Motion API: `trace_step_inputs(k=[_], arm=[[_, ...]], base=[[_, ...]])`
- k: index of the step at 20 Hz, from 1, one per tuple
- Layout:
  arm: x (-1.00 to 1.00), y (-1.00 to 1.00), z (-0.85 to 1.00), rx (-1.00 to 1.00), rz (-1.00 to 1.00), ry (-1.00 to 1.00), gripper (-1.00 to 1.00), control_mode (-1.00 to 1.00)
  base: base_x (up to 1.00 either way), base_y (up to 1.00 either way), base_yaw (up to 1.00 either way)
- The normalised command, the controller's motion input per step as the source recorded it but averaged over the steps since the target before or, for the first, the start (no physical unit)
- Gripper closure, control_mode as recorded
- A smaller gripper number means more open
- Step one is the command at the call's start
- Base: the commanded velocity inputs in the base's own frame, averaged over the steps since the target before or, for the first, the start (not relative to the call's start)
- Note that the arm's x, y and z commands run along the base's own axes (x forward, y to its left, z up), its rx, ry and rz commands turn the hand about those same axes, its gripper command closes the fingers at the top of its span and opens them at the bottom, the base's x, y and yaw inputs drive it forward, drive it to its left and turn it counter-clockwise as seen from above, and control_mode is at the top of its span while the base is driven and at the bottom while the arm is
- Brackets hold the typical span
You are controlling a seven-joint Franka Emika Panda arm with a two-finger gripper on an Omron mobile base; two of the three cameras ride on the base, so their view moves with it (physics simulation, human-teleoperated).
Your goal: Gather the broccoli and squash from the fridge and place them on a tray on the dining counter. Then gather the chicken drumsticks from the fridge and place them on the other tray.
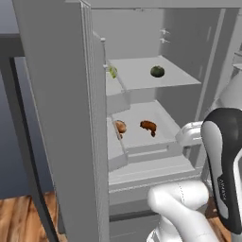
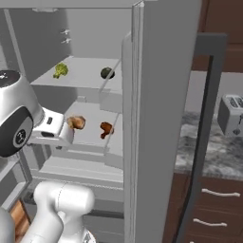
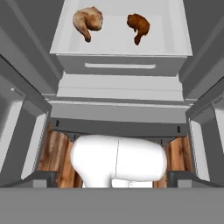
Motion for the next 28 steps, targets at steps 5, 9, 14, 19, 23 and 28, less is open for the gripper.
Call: trace_step_inputs(k=[5, 9, 14, 19, 23, 28], arm=[[0.0, 0.0, 0.0, 0.0, 0.0, 0.0, -1.0, 1.0], [0.0, 0.0, 0.0, 0.0, 0.0, 0.0, -1.0, 1.0], [0.58, 0.1, -0.11, 0.0, 0.0, 0.03, -1.0, -1.0], [0.91, 0.07, -0.31, -0.01, 0.0, 0.02, -1.0, -1.0], [0.5, -0.02, -0.44, -0.02, -0.03, -0.01, -1.0, -1.0], [0.36, -0.11, -0.37, -0.02, -0.04, -0.02, -1.0, -1.0]], base=[[0.59, 0.08, -0.1], [0.59, 0.14, -0.08], [0.31, 0.08, -0.01], [0.0, 0.0, 0.0], [0.0, 0.0, 0.0], [0.0, 0.0, 0.0]])
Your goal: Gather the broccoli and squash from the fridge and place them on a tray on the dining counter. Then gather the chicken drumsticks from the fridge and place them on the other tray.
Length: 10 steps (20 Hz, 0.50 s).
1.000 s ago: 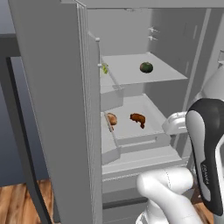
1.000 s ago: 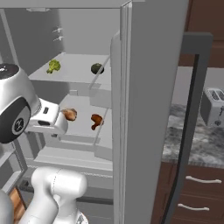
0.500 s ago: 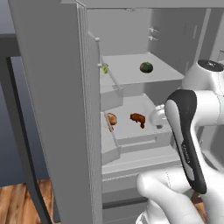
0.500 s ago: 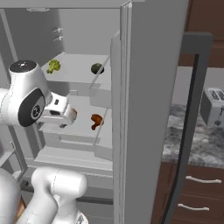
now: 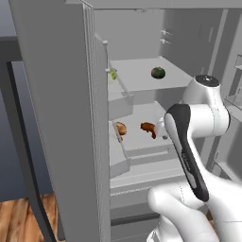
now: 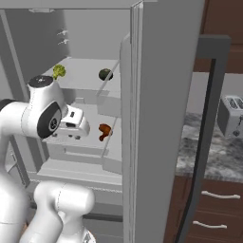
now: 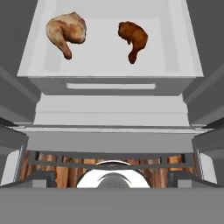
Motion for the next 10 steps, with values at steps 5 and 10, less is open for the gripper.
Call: trace_step_inputs(k=[5, 10], arm=[[0.46, -0.24, -0.36, -0.01, -0.02, -0.02, -1.0, -1.0], [0.58, -0.14, -0.19, 0.0, -0.03, 0.0, -1.0, -1.0]], base=[[0.0, 0.0, 0.0], [0.0, 0.0, 0.0]])
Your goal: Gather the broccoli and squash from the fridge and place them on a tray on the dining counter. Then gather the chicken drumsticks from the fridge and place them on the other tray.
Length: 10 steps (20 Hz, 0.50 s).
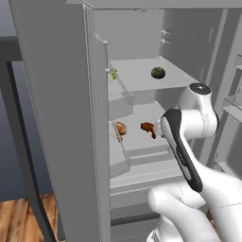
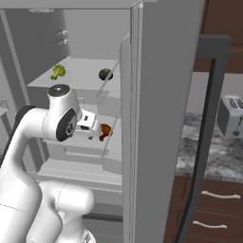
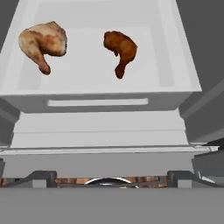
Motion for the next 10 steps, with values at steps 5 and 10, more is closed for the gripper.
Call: trace_step_inputs(k=[5, 10], arm=[[0.53, -0.06, -0.22, 0.0, -0.02, 0.01, -1.0, -1.0], [0.46, -0.03, -0.39, -0.02, 0.0, 0.0, -1.0, -1.0]], base=[[0.0, 0.0, 0.0], [0.0, 0.0, 0.0]])
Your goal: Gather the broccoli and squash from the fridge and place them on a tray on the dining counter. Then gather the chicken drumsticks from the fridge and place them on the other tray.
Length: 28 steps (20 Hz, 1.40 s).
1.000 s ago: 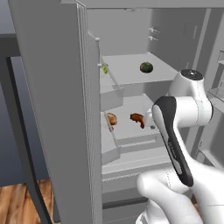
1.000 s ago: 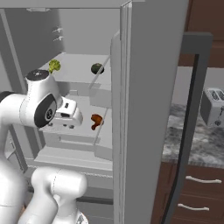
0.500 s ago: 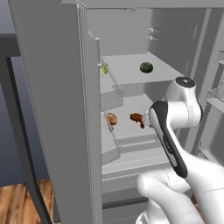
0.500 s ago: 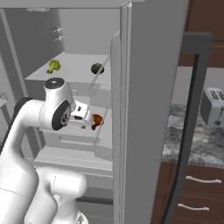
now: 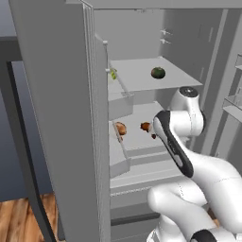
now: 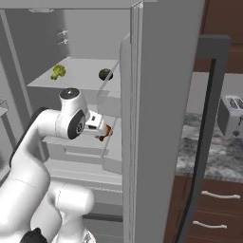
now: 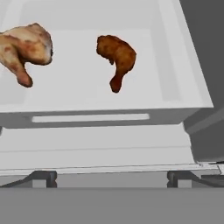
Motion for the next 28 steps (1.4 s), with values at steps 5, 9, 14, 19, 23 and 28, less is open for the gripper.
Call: trace_step_inputs(k=[5, 9, 14, 19, 23, 28], arm=[[0.55, -0.01, -0.34, -0.03, -0.02, 0.01, -1.0, -1.0], [0.52, -0.02, -0.26, -0.01, -0.02, 0.01, -1.0, -1.0], [0.53, -0.04, -0.22, -0.01, -0.02, 0.0, -1.0, -1.0], [0.47, -0.06, -0.2, 0.0, -0.01, 0.0, -1.0, -1.0], [0.37, -0.05, -0.22, -0.01, -0.01, 0.0, -1.0, -1.0], [0.37, -0.03, -0.24, -0.01, -0.01, 0.0, -1.0, -1.0]], base=[[0.0, 0.0, 0.0], [0.0, 0.0, 0.0], [0.0, 0.0, 0.0], [0.0, 0.0, 0.0], [0.0, 0.0, 0.0], [0.0, 0.0, 0.0]])
